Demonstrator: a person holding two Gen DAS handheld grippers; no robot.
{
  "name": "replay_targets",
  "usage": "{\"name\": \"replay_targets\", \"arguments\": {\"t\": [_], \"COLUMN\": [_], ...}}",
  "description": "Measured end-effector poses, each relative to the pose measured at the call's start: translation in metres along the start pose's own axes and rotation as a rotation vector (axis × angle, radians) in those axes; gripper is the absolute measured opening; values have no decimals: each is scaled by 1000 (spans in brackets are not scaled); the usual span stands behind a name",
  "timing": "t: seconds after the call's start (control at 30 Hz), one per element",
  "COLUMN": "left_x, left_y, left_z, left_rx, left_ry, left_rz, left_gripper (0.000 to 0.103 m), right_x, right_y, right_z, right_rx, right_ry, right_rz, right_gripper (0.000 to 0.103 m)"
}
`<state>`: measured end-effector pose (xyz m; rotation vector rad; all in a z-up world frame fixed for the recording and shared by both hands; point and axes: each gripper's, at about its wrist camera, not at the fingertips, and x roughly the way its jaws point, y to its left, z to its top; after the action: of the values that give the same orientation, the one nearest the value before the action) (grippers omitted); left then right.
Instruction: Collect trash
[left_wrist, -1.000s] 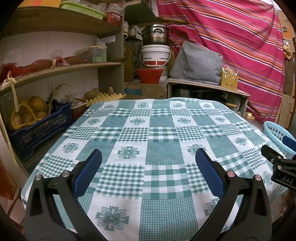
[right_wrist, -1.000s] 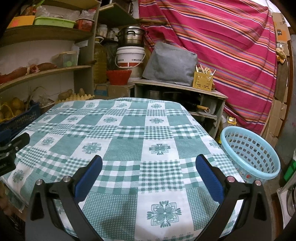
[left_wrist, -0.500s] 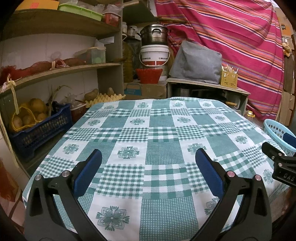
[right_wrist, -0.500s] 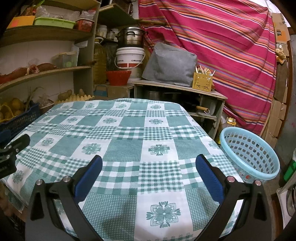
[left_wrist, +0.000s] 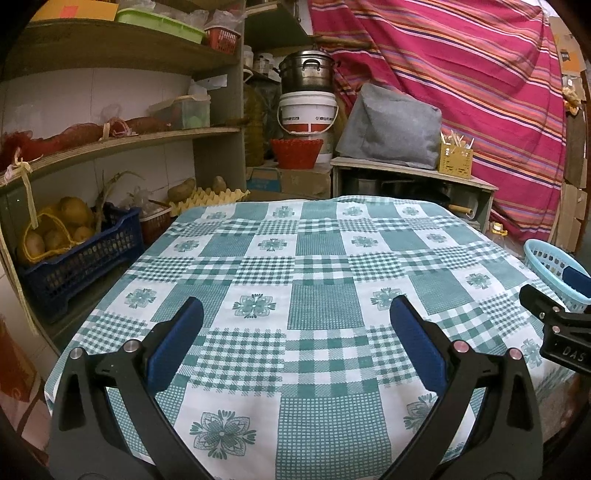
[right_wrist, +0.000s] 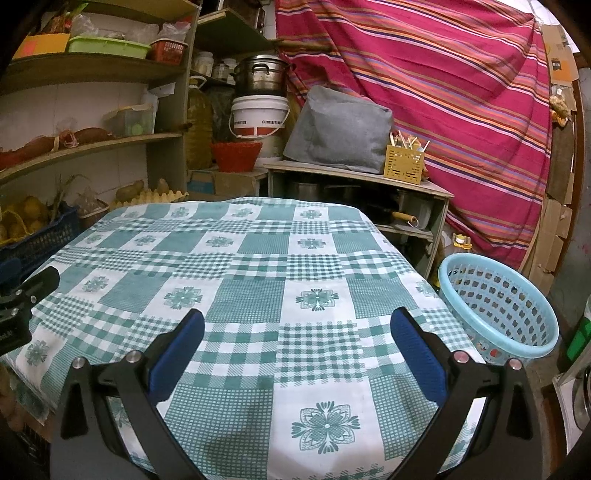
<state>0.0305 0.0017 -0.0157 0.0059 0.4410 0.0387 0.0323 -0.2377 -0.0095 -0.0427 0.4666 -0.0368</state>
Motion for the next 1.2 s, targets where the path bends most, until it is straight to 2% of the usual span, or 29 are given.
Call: {"name": "replay_targets", "arguments": {"t": [1.2], "left_x": [-4], "left_y": [-1], "left_z": [3], "left_rx": [-3], "left_ry": [-17], "left_rz": [0], "left_gripper": [98], "right_x": [0], "right_y": [0], "right_z": [-1], "right_rx": [-3], "right_ry": [-3], "right_rz": [-4], "right_gripper": [98]}}
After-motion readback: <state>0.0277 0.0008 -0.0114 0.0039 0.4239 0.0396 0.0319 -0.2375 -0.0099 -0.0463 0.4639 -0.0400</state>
